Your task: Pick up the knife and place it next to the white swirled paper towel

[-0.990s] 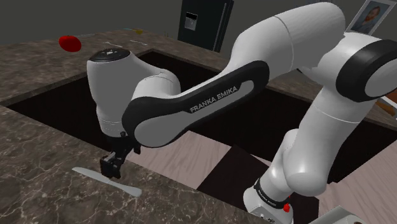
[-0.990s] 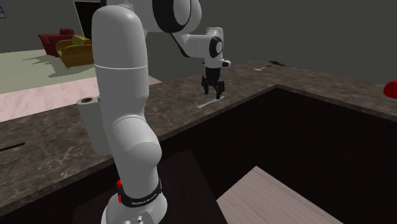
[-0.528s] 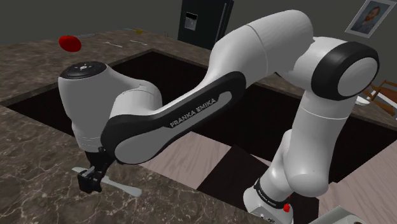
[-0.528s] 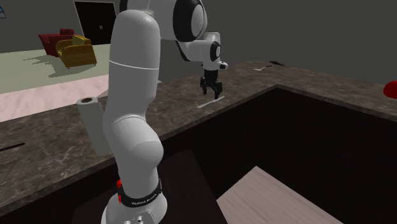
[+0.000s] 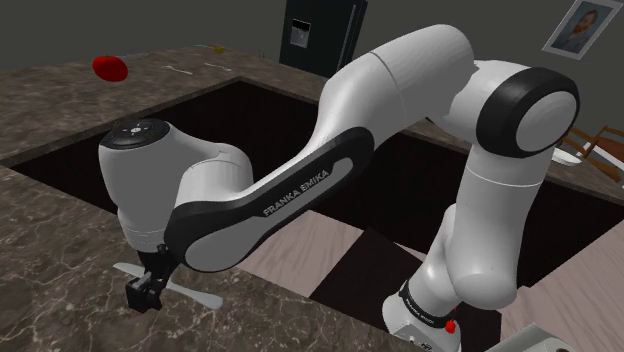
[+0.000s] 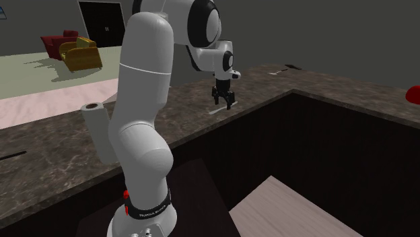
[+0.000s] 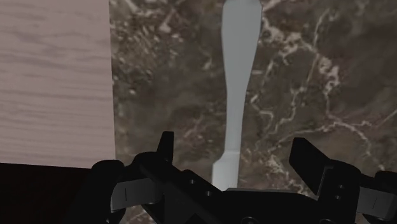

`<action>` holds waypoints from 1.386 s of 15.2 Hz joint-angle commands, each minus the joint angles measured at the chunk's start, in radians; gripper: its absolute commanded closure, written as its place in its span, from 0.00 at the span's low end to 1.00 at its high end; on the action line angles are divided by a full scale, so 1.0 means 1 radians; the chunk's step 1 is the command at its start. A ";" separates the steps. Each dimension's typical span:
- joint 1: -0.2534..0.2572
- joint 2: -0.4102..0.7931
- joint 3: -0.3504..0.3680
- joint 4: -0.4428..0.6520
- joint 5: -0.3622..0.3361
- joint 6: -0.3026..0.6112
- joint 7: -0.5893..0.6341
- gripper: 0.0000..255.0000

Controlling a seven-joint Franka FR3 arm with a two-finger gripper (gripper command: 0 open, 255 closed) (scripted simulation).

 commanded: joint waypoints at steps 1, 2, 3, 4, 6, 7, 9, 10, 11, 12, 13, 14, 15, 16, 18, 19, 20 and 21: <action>0.000 0.001 0.000 0.000 -0.001 0.001 0.000 0.00; 0.000 0.001 0.000 0.000 -0.001 0.001 0.000 0.00; 0.000 0.001 0.000 0.000 -0.001 0.001 0.000 0.00; 0.000 0.001 0.000 0.000 -0.001 0.001 0.000 0.00; 0.000 0.001 0.000 0.000 -0.001 0.001 0.000 1.00; 0.000 0.001 0.000 0.000 -0.001 0.001 0.000 1.00; 0.000 0.001 0.000 0.001 -0.001 0.001 0.000 1.00; 0.000 0.000 0.000 0.000 0.000 0.001 0.000 1.00; 0.000 0.000 0.000 0.000 0.000 0.000 0.000 1.00; 0.000 -0.001 0.000 -0.001 0.000 0.001 0.000 1.00; 0.000 -0.001 0.000 -0.002 0.000 0.001 0.000 1.00; 0.000 0.001 0.000 0.000 -0.001 0.001 0.000 1.00; -0.001 -0.007 0.002 0.005 0.005 -0.010 -0.003 1.00; -0.003 -0.014 0.004 0.010 0.010 -0.022 -0.007 1.00; -0.006 -0.028 0.008 0.020 0.020 -0.044 -0.014 1.00; -0.007 -0.035 0.009 0.026 0.025 -0.056 -0.017 1.00; -0.009 -0.042 0.011 0.031 0.030 -0.067 -0.020 1.00; -0.010 -0.049 0.012 0.037 0.034 -0.079 -0.024 1.00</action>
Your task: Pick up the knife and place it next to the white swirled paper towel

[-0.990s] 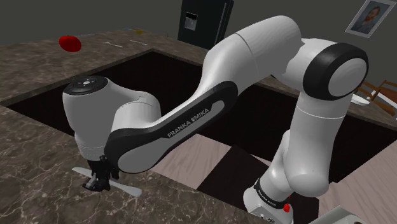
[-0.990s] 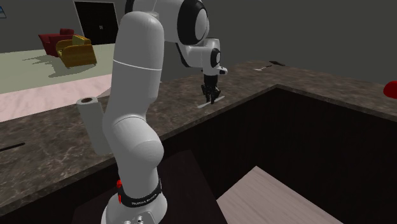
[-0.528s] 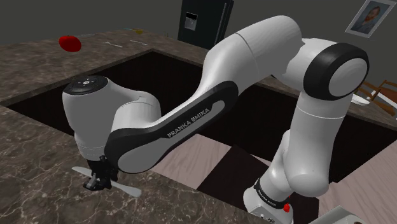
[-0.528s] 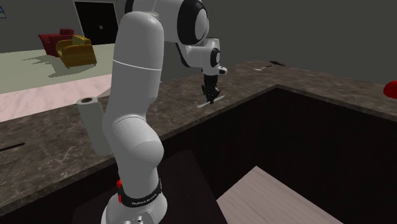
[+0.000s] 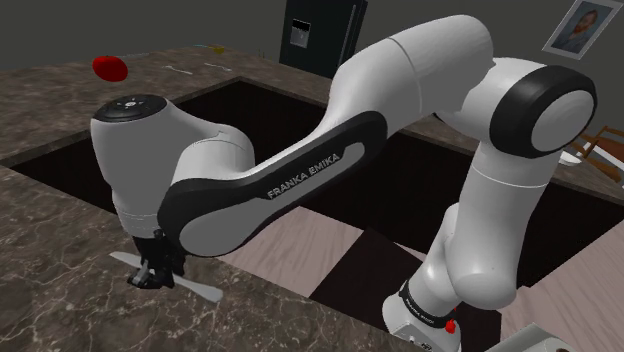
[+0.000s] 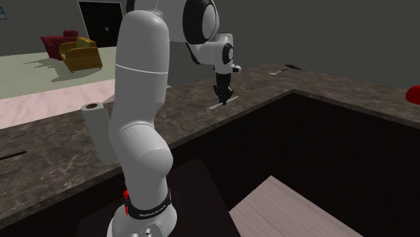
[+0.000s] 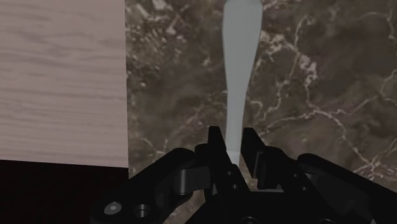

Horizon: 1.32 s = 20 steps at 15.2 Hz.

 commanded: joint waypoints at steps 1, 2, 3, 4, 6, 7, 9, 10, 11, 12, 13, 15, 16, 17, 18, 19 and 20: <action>-0.002 -0.012 0.003 0.014 0.009 -0.025 -0.005 1.00; -0.003 -0.018 0.004 0.020 0.013 -0.036 -0.008 1.00; -0.004 -0.024 0.006 0.027 0.017 -0.048 -0.011 1.00; -0.005 -0.030 0.007 0.034 0.021 -0.060 -0.014 1.00; -0.006 -0.041 0.009 0.048 0.029 -0.084 -0.019 1.00; -0.007 -0.046 0.010 0.056 0.032 -0.096 -0.022 1.00; -0.008 -0.056 0.012 0.072 0.039 -0.120 -0.027 1.00; -0.009 -0.061 0.012 0.080 0.042 -0.132 -0.029 1.00; -0.009 -0.065 0.013 0.089 0.045 -0.144 -0.031 1.00; -0.010 -0.069 0.014 0.098 0.048 -0.156 -0.033 1.00; -0.010 -0.073 0.014 0.107 0.051 -0.169 -0.035 1.00; -0.011 -0.080 0.015 0.125 0.056 -0.194 -0.039 1.00; -0.011 -0.083 0.016 0.135 0.058 -0.206 -0.040 1.00; -0.012 -0.087 0.016 0.145 0.060 -0.219 -0.042 1.00; -0.012 -0.089 0.017 0.155 0.062 -0.231 -0.044 1.00; -0.012 -0.092 0.017 0.166 0.064 -0.244 -0.045 1.00; -0.012 -0.094 0.017 0.177 0.065 -0.257 -0.046 1.00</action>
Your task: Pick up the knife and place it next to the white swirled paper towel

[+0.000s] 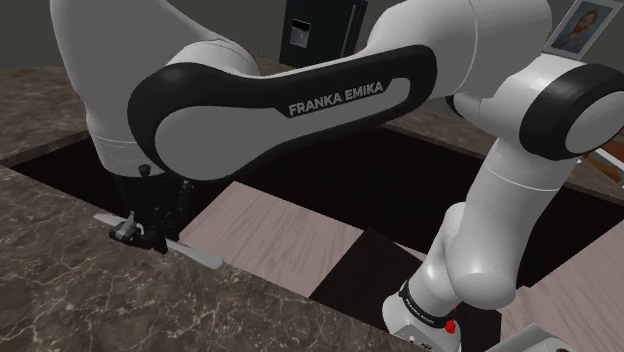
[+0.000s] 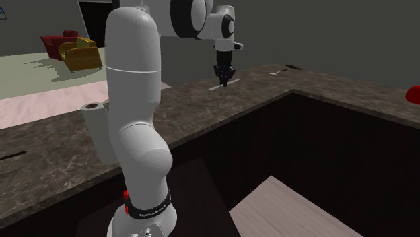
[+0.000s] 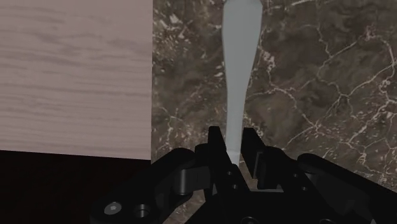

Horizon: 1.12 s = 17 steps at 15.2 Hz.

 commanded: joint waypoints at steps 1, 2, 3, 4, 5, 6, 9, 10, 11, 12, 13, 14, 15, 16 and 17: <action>0.002 -0.002 0.002 0.024 0.002 -0.026 0.001 1.00; 0.002 -0.004 0.002 0.035 0.003 -0.039 0.000 1.00; 0.002 -0.005 0.002 0.047 0.004 -0.052 -0.001 1.00; 0.002 -0.007 0.003 0.059 0.005 -0.065 -0.002 1.00; 0.003 -0.008 0.003 0.071 0.006 -0.078 -0.003 1.00; 0.003 -0.009 0.003 0.083 0.007 -0.091 -0.004 1.00; 0.004 -0.010 0.004 0.123 0.008 -0.131 -0.005 1.00; 0.005 -0.010 0.005 0.136 0.008 -0.145 -0.006 1.00; 0.005 -0.009 0.005 0.150 0.008 -0.158 -0.006 1.00; 0.006 -0.008 0.005 0.164 0.008 -0.172 -0.006 1.00; 0.007 -0.007 0.006 0.179 0.008 -0.186 -0.006 1.00; 0.008 -0.006 0.006 0.194 0.007 -0.199 -0.006 1.00; 0.009 -0.005 0.007 0.209 0.007 -0.213 -0.006 1.00; 0.010 -0.003 0.007 0.225 0.006 -0.227 -0.006 1.00; 0.011 -0.001 0.008 0.241 0.005 -0.242 -0.006 1.00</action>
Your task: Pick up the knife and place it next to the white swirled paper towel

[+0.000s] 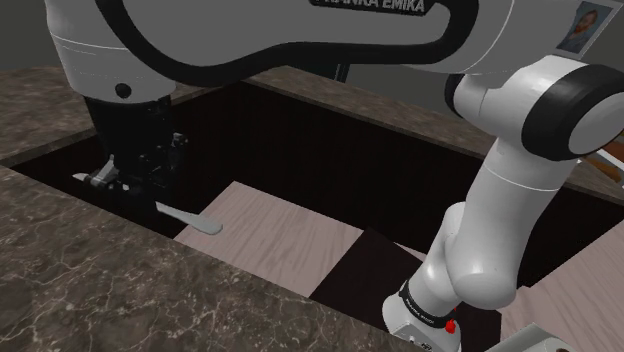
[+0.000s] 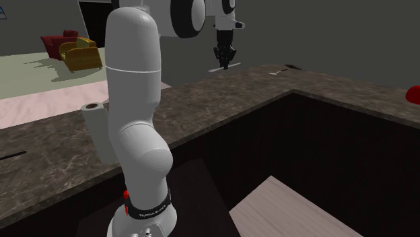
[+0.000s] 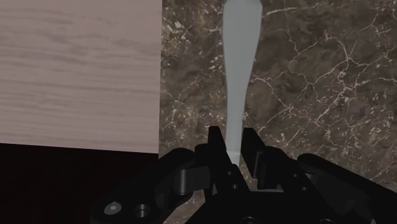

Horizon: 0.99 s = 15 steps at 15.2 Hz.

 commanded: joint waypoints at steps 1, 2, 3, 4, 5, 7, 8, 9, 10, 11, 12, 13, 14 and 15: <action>0.001 0.000 0.000 0.029 0.000 -0.029 -0.002 1.00; 0.002 0.003 0.001 0.046 -0.001 -0.044 -0.002 1.00; 0.004 0.006 0.001 0.063 -0.003 -0.059 -0.001 1.00; 0.006 0.009 0.002 0.081 -0.004 -0.073 0.000 1.00; 0.007 0.013 0.002 0.099 -0.006 -0.088 0.000 1.00; 0.012 0.022 0.004 0.137 -0.011 -0.119 0.002 1.00; 0.015 0.027 0.004 0.157 -0.014 -0.134 0.003 1.00; 0.017 0.032 0.005 0.178 -0.017 -0.150 0.004 1.00; 0.019 0.036 0.006 0.191 -0.019 -0.160 0.005 1.00; 0.006 -0.016 0.006 0.129 0.008 -0.143 -0.001 1.00; -0.006 -0.066 0.006 0.071 0.033 -0.128 -0.008 1.00; -0.015 -0.115 0.005 0.017 0.059 -0.116 -0.016 1.00; -0.021 -0.163 0.002 -0.033 0.083 -0.106 -0.024 1.00; -0.025 -0.210 -0.001 -0.081 0.107 -0.099 -0.032 1.00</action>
